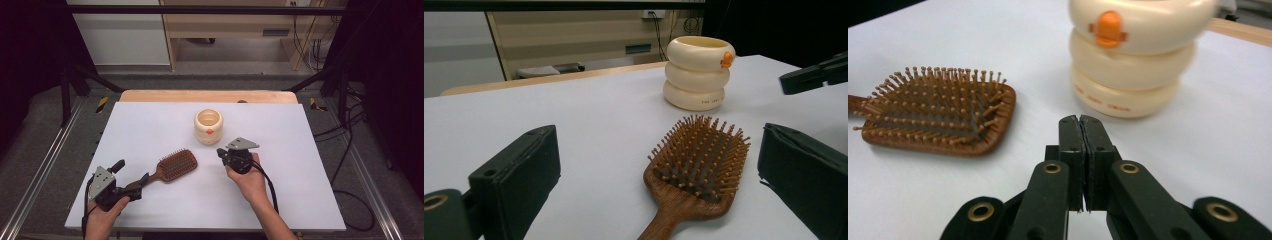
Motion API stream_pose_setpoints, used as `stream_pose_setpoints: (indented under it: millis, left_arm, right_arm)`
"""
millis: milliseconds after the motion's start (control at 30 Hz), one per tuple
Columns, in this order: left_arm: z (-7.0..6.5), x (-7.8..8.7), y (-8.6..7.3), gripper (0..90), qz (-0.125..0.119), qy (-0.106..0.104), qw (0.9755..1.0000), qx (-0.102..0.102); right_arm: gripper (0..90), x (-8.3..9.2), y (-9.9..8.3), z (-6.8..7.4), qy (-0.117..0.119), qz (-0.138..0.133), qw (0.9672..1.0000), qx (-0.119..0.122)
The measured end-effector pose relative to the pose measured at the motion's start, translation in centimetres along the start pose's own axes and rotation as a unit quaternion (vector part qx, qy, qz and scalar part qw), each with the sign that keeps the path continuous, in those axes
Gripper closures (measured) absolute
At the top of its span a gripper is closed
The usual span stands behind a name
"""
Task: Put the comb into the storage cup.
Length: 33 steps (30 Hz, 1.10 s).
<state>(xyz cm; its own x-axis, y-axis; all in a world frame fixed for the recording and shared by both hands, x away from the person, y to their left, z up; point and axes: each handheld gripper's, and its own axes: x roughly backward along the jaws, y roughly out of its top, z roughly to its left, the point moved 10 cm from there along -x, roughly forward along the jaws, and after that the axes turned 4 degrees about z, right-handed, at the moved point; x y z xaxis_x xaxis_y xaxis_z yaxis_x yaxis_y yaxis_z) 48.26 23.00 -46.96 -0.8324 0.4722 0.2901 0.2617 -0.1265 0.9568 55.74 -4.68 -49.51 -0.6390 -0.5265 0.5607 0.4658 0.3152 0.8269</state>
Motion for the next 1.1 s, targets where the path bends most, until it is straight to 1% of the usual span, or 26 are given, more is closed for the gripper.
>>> stream_pose_setpoints:
  millis: [33, 67, 133, 200, 300, 333, 367, 433, 500, 533, 600, 667, 733, 767, 800, 833, 867, 900, 933, 967, 1000, 1033, 1100]
  left_arm:
    - [0.0, 0.0, 0.0, 3.4, 0.0, 0.0, 1.0, 0.0]
    - [0.0, 0.0, 0.0, 3.4, 0.0, 0.0, 1.0, 0.0]
    - [0.0, 0.0, 0.0, 3.3, 0.001, 0.001, 1.0, 0.001]
    - [0.0, 0.0, -0.1, 3.4, 0.003, 0.001, 1.0, -0.001]
    - [-0.1, -0.1, -0.2, 3.4, 0.006, 0.0, 1.0, -0.002]
    - [-0.1, -0.1, -0.3, 3.3, 0.007, -0.002, 1.0, -0.001]
    - [-0.2, -0.1, -0.4, 3.3, 0.012, -0.003, 0.9999, -0.002]
    - [-0.3, -0.2, -0.5, 3.3, 0.015, -0.003, 0.9999, -0.006]
    - [-0.3, -0.1, -0.5, 3.2, 0.017, -0.003, 0.9998, -0.011]
    - [-0.3, -0.1, -0.5, 3.2, 0.017, -0.003, 0.9998, -0.011]
    - [-0.4, -0.1, -0.6, 3.2, 0.02, -0.005, 0.9998, -0.007]
    - [-0.5, -0.1, -0.5, 3.2, 0.02, -0.009, 0.9998, -0.005]
    - [-0.6, -0.1, -0.4, 3.2, 0.027, -0.007, 0.9995, -0.012]
    - [-0.7, -0.2, -0.4, 3.2, 0.028, -0.008, 0.9995, -0.013]
    - [-0.8, -0.3, -0.3, 3.2, 0.032, -0.011, 0.9993, -0.017]
    - [-1.0, -0.4, -0.3, 3.0, 0.037, -0.014, 0.999, -0.018]
    - [-1.2, -0.7, -0.3, 3.1, 0.042, -0.019, 0.9987, -0.023]
    - [-1.2, -0.8, -0.2, 3.2, 0.051, -0.019, 0.998, -0.034]
    - [-1.3, -1.0, -0.2, 3.2, 0.059, -0.019, 0.9971, -0.044]
    - [-1.3, -1.3, -0.1, 3.3, 0.069, -0.02, 0.9961, -0.052]
    - [-1.2, -1.5, -0.1, 3.3, 0.081, -0.021, 0.9945, -0.062]
    - [-1.2, -1.7, 0.0, 3.3, 0.09, -0.021, 0.9934, -0.068]
    - [-1.2, -2.0, 0.3, 3.3, 0.108, -0.026, 0.991, -0.074]
  right_arm:
    - [87.7, 0.0, 0.0, 0.0, 0.0, 0.0, 1.0, 0.0]
    - [86.8, 0.6, -0.2, -0.3, -0.001, -0.004, 1.0, -0.002]
    - [83.5, 1.7, -0.6, -0.9, -0.003, -0.014, 0.9998, -0.014]
    - [79.0, 2.8, -1.0, -1.4, 0.003, -0.026, 0.9992, -0.03]
    - [69.2, 4.3, -1.7, -2.2, -0.003, -0.037, 0.9985, -0.039]
    - [61.5, 5.3, -2.2, -2.8, -0.011, -0.04, 0.9981, -0.046]
    - [61.5, 5.3, -2.2, -2.8, -0.011, -0.04, 0.9981, -0.046]
    - [56.4, 6.3, -2.7, -3.4, -0.016, -0.044, 0.9972, -0.057]
    - [48.1, 7.2, -3.2, -4.1, -0.027, -0.044, 0.9966, -0.064]
    - [42.7, 7.6, -3.4, -4.4, -0.03, -0.044, 0.9963, -0.068]
    - [35.5, 8.4, -3.9, -4.9, -0.037, -0.045, 0.9958, -0.071]
    - [25.8, 9.1, -4.2, -5.3, -0.049, -0.052, 0.9952, -0.067]
    - [18.6, 9.6, -4.6, -5.6, -0.058, -0.054, 0.9949, -0.062]
    - [13.7, 10.0, -4.7, -5.8, -0.066, -0.067, 0.9938, -0.06]
    - [13.7, 10.0, -4.7, -5.8, -0.066, -0.067, 0.9938, -0.06]
    - [11.9, 10.1, -4.8, -5.8, -0.065, -0.071, 0.9938, -0.054]
    - [9.8, 10.1, -4.9, -5.7, -0.06, -0.07, 0.9946, -0.048]
    - [9.1, 9.9, -4.9, -5.7, -0.057, -0.068, 0.9951, -0.043]
    - [9.1, 9.9, -4.9, -5.7, -0.057, -0.068, 0.9951, -0.043]
    - [8.7, 9.7, -5.0, -5.5, -0.052, -0.067, 0.9958, -0.034]
    - [8.7, 9.7, -5.0, -5.5, -0.052, -0.067, 0.9958, -0.034]
    - [8.6, 9.6, -5.1, -5.4, -0.053, -0.064, 0.9962, -0.024]
    - [8.5, 9.4, -5.3, -5.3, -0.048, -0.06, 0.997, -0.013]
